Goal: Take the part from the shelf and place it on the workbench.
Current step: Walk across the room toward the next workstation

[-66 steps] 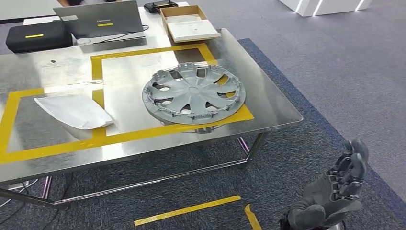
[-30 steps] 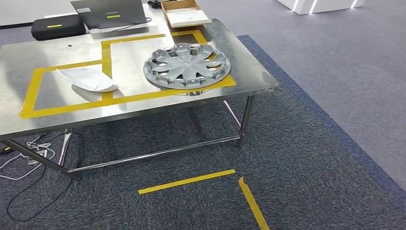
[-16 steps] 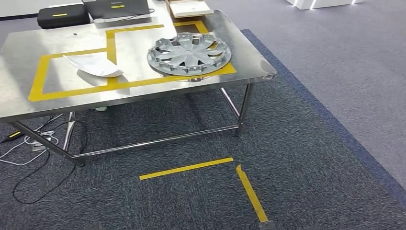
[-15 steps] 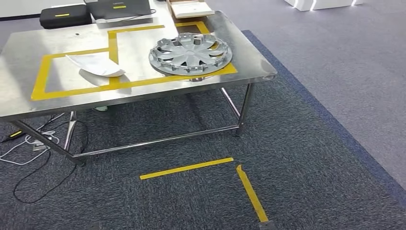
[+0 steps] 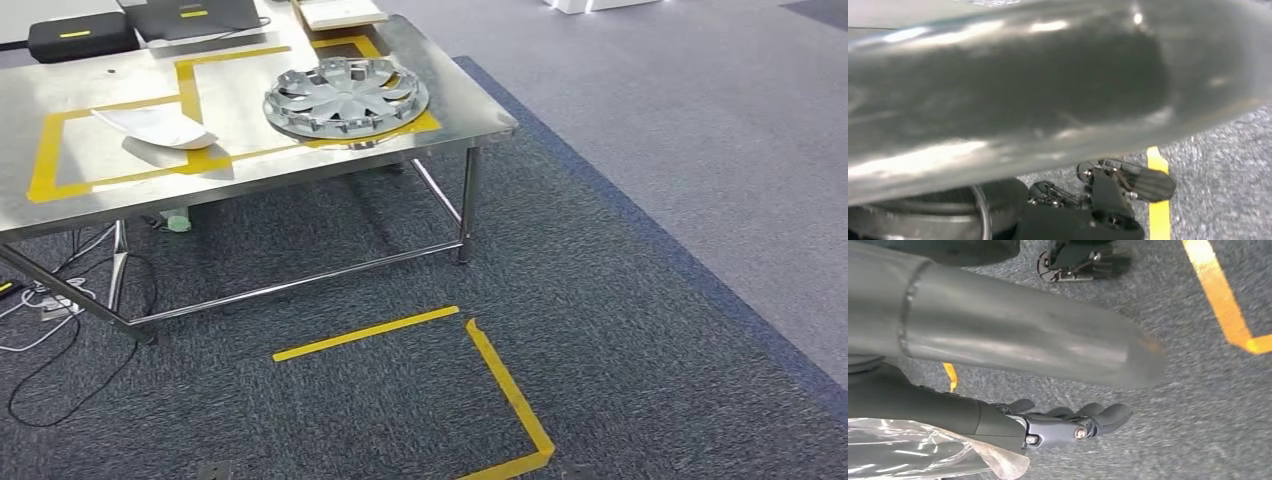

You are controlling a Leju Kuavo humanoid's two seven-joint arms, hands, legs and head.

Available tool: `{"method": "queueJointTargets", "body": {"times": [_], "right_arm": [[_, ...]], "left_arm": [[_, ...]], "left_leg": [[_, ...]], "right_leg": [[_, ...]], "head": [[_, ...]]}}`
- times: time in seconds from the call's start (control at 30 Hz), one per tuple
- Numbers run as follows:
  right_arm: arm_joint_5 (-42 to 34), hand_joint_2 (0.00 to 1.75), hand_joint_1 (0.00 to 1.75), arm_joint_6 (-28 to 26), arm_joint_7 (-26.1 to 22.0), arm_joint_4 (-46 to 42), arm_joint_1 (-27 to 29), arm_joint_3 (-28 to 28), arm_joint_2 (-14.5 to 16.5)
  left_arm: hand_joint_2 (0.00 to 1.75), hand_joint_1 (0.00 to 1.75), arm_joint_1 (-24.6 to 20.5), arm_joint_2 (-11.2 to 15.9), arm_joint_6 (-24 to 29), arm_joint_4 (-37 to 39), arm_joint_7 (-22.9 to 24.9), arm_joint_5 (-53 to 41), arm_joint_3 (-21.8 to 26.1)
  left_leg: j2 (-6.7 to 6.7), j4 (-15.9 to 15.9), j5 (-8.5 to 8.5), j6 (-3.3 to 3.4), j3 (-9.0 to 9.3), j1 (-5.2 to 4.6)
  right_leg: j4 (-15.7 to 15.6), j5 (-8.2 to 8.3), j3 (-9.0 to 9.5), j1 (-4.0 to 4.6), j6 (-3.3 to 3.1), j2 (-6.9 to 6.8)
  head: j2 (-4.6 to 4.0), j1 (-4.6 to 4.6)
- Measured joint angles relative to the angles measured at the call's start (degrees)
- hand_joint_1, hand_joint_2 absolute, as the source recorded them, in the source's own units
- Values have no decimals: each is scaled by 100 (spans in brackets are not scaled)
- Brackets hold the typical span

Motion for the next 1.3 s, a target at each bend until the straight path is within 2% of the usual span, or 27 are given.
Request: {"method": "queueJointTargets", "body": {"times": [0.07, 0.13, 0.17, 0.2, 0.23, 0.27, 0.3, 0.37, 0.4, 0.43, 0.47, 0.5, 0.57, 0.63, 0.7, 0.77, 0.83, 0.87, 0.9, 0.97, 1.03, 1.1, 1.17, 1.2, 1.23, 1.27, 1.3], "right_arm": [[1, 0, 0, 11, 8, 12, 33, -40, 9], [20, 0, 0, 33, 56, 23, 34, -55, 19], [37, 0, 0, 46, 97, 26, 32, -58, 22], [53, 0, 0, 59, 143, 29, 36, -61, 22], [72, 0, 0, 75, 184, 31, 43, -65, 20], [90, 0, 0, 94, 216, 32, 50, -70, 18], [106, 0, 0, 116, 238, 32, 56, -73, 16], [118, 0, 0, 154, 271, 37, 49, -82, 19], [114, 0, 0, 173, 291, 40, 41, -90, 19], [105, 0, 0, 196, 310, 43, 35, -99, 20], [97, 0, 0, 224, 327, 43, 34, -112, 17], [91, 0, 0, 252, 330, 43, 41, -129, 15], [76, 0, 0, 290, 261, 43, 43, -174, 6], [13, 0, 0, 298, 122, 43, 18, -218, -8], [-38, 0, 0, 299, 46, 43, 3, -236, -15], [-45, 0, 0, 298, 38, 43, 2, -238, -16], [-294, 0, 0, 290, -237, 37, -3, -345, -22], [-640, 0, 0, 315, -699, 30, -22, -616, -41], [-986, 0, 0, 343, -1180, 23, -58, -915, -61], [-1449, 0, 0, 421, -1898, 15, -145, -1475, -98], [-1467, 0, 0, 454, -1894, 15, -177, -1631, -102], [-1474, 0, 0, 472, -1767, 18, -175, -1738, -93], [-1468, 0, 0, 465, -1581, 20, -194, -1810, -62], [-1446, 0, 0, 454, -1474, 20, -206, -1837, -43], [-1401, 0, 0, 440, -1347, 22, -211, -1856, -25], [-1328, 0, 0, 423, -1205, 25, -208, -1868, -13], [-1218, 0, 0, 406, -1048, 30, -199, -1869, -8]], "left_arm": [[0, 0, -2, -9, -1, 0, -80, -22, -33], [0, 0, 17, -26, -5, 0, -194, -25, -56], [0, 0, 25, -38, -10, 0, -252, -23, -64], [0, 0, 29, -51, -14, 0, -309, -23, -69], [0, 0, 28, -67, -16, 0, -359, -24, -75], [0, 0, 27, -85, -14, 0, -399, -27, -85], [0, 0, 27, -103, -6, 0, -429, -32, -93], [0, 0, 34, -132, 23, 1, -459, -41, -106], [0, 0, 43, -142, 51, 2, -465, -45, -108], [0, 0, 49, -148, 93, 3, -462, -45, -110], [0, 0, 50, -155, 150, 4, -444, -41, -110], [0, 0, 41, -155, 206, 4, -418, -37, -110], [0, 0, 14, -148, 304, 3, -346, -26, -109], [0, 0, 17, -130, 368, 2, -298, -4, -109], [0, 0, 29, -119, 396, 2, -283, 16, -109], [0, 0, 30, -118, 397, 2, -283, 20, -109], [0, 0, 44, -94, 478, 3, -343, 170, -63], [0, 0, 55, -49, 627, 4, -374, 355, 69], [0, 0, 68, 4, 784, 4, -384, 546, 218], [0, 0, 86, 110, 1056, 4, -322, 814, 508], [0, 0, 95, 155, 1110, 1, -318, 926, 631], [0, 0, 100, 174, 1098, -4, -446, 1070, 772], [0, 0, 125, 177, 1011, -9, -650, 1220, 929], [0, 0, 144, 172, 952, -11, -761, 1306, 1009], [0, 0, 160, 163, 896, -14, -874, 1411, 1096], [0, 0, 170, 145, 846, -17, -985, 1530, 1193], [0, 0, 176, 122, 798, -21, -1095, 1646, 1301]], "left_leg": [[-214, 282, -287, -86, -75, 34], [-443, 963, -783, -145, -260, 55], [-477, 1313, -958, -152, -346, 58], [-490, 1531, -1022, -146, -377, 58], [-498, 1552, -971, -128, -327, 58], [-524, 1339, -815, -99, -182, 57], [-605, 976, -608, -58, 17, 54], [-868, 330, -347, 25, 357, 57], [-962, 174, -304, 49, 430, 53], [-985, 138, -313, 58, 447, 49], [-931, 91, -294, 57, 451, 44], [-858, 3, -313, 68, 477, 51], [-723, -179, -338, 107, 532, 79], [-612, -243, -345, 135, 547, 90], [-557, -242, -348, 138, 544, 89], [-551, -242, -348, 139, 544, 89], [-471, -239, -353, 137, 546, 86], [-358, -214, -375, 111, 550, 85], [-233, -172, -406, 73, 547, 73], [-5, -94, -457, -11, 544, 48], [93, -69, -477, -53, 547, 42], [-70, 127, -657, -107, 488, 67], [-361, 760, -1054, -145, 238, 86], [-441, 1159, -1240, -147, 72, 89], [-477, 1463, -1339, -140, -56, 89], [-498, 1595, -1327, -125, -112, 88], [-520, 1495, -1197, -98, -67, 88]], "right_leg": [[0, 67, -49, -12, -89, 78], [9, 135, -112, -9, -139, 181], [16, 163, -142, -2, -149, 245], [24, 185, -160, 6, -150, 310], [34, 199, -166, 14, -148, 378], [48, 209, -164, 21, -145, 449], [64, 214, -163, 25, -141, 522], [97, 223, -210, 22, -117, 669], [107, 235, -241, 8, -91, 740], [110, 253, -273, -8, -58, 811], [108, 268, -292, -21, -23, 888], [123, 256, -337, -29, 8, 895], [353, 96, -518, -20, 66, 690], [876, -172, -810, -19, 117, 421], [1186, -300, -966, -24, 137, 364], [1216, -310, -981, -25, 139, 362], [1492, -357, -1137, -33, 160, 342], [1260, -176, -1054, -40, 181, 216], [999, 10, -954, -36, 170, 87], [261, 414, -641, -14, 101, -108], [261, 430, -661, 0, 1, -3], [255, 465, -680, -15, -71, 111], [253, 502, -712, -23, -129, 239], [254, 516, -729, -19, -150, 315], [256, 527, -742, -12, -163, 396], [258, 536, -748, -4, -170, 479], [261, 543, -749, 4, -171, 562]], "head": [[0, -1], [0, -4], [0, -5], [0, -3], [0, -2], [0, -2], [0, -2], [0, 4], [0, 4], [0, 3], [0, -3], [0, -7], [0, 27], [0, 70], [0, 80], [0, 80], [0, 77], [0, 76], [0, 78], [0, 77], [0, 76], [0, 66], [0, 50], [0, 47], [0, 48], [0, 48], [0, 49]]}}
